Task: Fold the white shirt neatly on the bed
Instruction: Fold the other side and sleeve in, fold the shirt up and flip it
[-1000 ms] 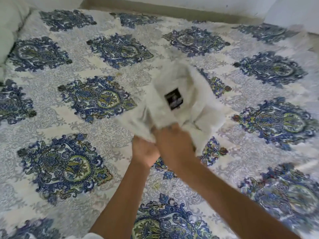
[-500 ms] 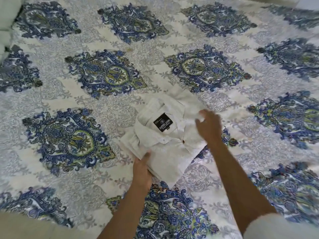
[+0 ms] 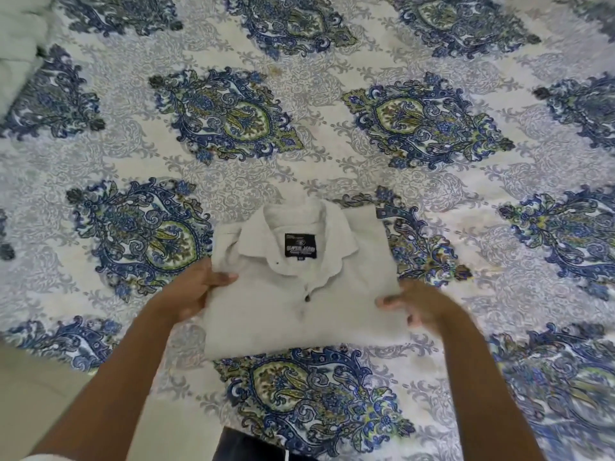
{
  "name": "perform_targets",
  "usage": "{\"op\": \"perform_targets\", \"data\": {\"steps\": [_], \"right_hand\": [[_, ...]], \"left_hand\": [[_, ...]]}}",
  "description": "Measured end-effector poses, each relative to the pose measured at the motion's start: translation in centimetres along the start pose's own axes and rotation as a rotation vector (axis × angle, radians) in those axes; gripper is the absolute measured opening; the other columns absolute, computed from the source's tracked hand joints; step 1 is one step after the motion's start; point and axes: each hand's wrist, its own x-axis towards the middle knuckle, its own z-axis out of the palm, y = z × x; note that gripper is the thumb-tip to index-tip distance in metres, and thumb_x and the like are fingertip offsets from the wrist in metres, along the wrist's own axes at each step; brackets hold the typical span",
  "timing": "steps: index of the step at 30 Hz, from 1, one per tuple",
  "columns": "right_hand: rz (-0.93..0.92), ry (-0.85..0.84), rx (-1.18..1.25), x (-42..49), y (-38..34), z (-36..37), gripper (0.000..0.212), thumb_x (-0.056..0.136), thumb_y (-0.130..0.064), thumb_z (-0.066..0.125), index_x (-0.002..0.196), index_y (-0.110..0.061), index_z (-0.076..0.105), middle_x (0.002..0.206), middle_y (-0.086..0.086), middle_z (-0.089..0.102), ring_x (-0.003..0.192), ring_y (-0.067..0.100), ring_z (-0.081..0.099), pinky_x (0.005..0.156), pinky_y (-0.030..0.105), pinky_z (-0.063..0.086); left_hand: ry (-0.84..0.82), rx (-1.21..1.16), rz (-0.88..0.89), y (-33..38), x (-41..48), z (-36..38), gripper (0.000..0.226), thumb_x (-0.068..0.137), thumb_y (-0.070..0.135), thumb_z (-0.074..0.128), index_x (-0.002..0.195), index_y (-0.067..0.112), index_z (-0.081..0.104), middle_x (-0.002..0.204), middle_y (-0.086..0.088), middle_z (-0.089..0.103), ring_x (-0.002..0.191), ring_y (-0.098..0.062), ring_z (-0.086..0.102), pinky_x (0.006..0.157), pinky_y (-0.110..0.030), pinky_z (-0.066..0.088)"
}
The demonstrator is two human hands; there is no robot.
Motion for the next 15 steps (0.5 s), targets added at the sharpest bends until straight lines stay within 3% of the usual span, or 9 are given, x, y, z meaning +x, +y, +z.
{"op": "perform_targets", "data": {"steps": [3, 4, 6, 8, 11, 15], "right_hand": [[0.089, 0.146, 0.086, 1.3, 1.8, 4.6, 0.028, 0.084, -0.008, 0.065, 0.109, 0.0, 0.057, 0.1, 0.016, 0.065, 0.097, 0.032, 0.06, 0.086, 0.044, 0.05], [0.041, 0.281, 0.037, 2.1, 1.8, 5.1, 0.029, 0.085, -0.012, 0.064, 0.109, 0.002, 0.056, 0.094, 0.014, 0.063, 0.092, 0.03, 0.06, 0.08, 0.04, 0.05], [-0.127, 0.585, -0.03, 2.8, 0.6, 5.3, 0.029, 0.088, -0.019, 0.062, 0.107, 0.001, 0.054, 0.088, 0.009, 0.057, 0.087, 0.025, 0.055, 0.072, 0.03, 0.039], [-0.31, 0.725, -0.013, 3.2, -1.2, 5.0, 0.027, 0.087, -0.019, 0.063, 0.108, -0.003, 0.056, 0.095, 0.007, 0.055, 0.088, 0.022, 0.053, 0.073, 0.029, 0.038], [-0.341, 0.696, -0.059, 4.6, -3.4, 4.3, 0.028, 0.087, -0.018, 0.063, 0.11, -0.003, 0.057, 0.1, 0.01, 0.06, 0.091, 0.024, 0.054, 0.08, 0.034, 0.042], [-0.26, 0.607, -0.031, 6.0, -4.3, 3.0, 0.026, 0.085, -0.021, 0.066, 0.102, -0.005, 0.055, 0.093, 0.008, 0.055, 0.085, 0.021, 0.05, 0.075, 0.034, 0.039]], "left_hand": [[0.114, 0.262, -0.052, -1.0, -0.3, -1.3, 0.031, 0.088, -0.001, 0.056, 0.119, 0.001, 0.052, 0.094, -0.011, 0.066, 0.07, -0.017, 0.065, 0.058, -0.029, 0.055], [0.21, 0.369, -0.013, -1.5, 0.1, -1.4, 0.03, 0.089, 0.003, 0.056, 0.119, 0.002, 0.051, 0.094, -0.011, 0.064, 0.072, -0.016, 0.063, 0.062, -0.032, 0.055], [0.507, 0.615, 0.187, -1.7, 1.0, -1.0, 0.031, 0.089, 0.013, 0.059, 0.118, 0.004, 0.051, 0.112, -0.014, 0.058, 0.092, -0.023, 0.057, 0.084, -0.042, 0.051], [0.716, 0.824, 0.448, -1.3, 1.8, -0.2, 0.034, 0.089, 0.013, 0.06, 0.12, 0.002, 0.052, 0.118, -0.018, 0.051, 0.107, -0.03, 0.05, 0.093, -0.043, 0.042], [0.652, 1.012, 0.523, -0.5, 3.4, 0.1, 0.03, 0.086, 0.008, 0.058, 0.116, 0.003, 0.058, 0.116, -0.019, 0.053, 0.111, -0.034, 0.045, 0.093, -0.04, 0.033], [0.542, 1.076, 0.444, 0.9, 4.6, -0.6, 0.021, 0.085, 0.014, 0.061, 0.103, 0.003, 0.063, 0.102, -0.016, 0.058, 0.099, -0.032, 0.051, 0.082, -0.039, 0.041]]}}
